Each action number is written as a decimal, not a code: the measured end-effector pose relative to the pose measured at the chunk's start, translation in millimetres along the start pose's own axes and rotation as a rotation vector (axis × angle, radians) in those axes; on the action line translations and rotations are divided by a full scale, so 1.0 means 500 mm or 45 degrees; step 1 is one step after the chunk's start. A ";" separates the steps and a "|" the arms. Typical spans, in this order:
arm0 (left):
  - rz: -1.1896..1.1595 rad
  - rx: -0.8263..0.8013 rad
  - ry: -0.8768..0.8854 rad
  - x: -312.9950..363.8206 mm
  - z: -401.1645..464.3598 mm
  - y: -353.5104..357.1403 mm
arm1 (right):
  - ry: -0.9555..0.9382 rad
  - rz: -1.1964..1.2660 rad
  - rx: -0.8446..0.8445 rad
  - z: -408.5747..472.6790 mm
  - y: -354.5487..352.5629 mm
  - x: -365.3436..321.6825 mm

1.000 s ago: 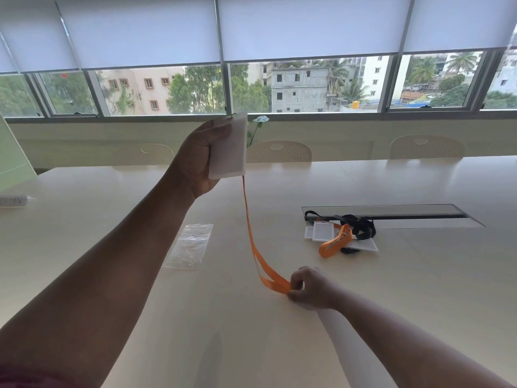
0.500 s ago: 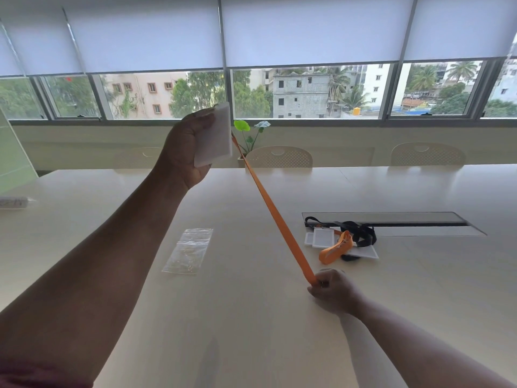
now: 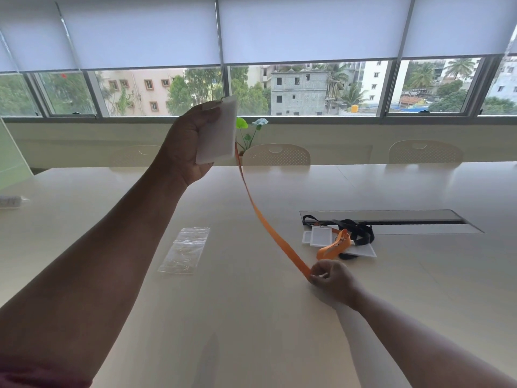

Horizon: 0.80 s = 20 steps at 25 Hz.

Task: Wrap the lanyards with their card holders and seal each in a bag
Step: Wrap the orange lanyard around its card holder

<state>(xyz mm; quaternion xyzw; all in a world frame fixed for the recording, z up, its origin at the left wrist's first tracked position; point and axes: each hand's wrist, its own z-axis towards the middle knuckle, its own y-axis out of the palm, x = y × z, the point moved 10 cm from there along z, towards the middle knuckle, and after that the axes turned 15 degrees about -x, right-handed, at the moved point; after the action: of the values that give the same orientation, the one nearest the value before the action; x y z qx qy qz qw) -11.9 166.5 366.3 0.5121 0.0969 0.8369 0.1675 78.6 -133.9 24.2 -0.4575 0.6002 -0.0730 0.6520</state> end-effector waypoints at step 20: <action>0.105 -0.187 -0.300 -0.180 -0.040 0.113 | -0.847 0.266 0.503 -0.095 -0.187 -0.543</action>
<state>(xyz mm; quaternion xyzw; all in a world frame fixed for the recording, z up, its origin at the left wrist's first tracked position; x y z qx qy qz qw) -2.1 80.4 302.0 0.5968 -0.0060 0.7819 0.1801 7.8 -36.6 289.0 -0.2586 0.3741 0.0318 0.8901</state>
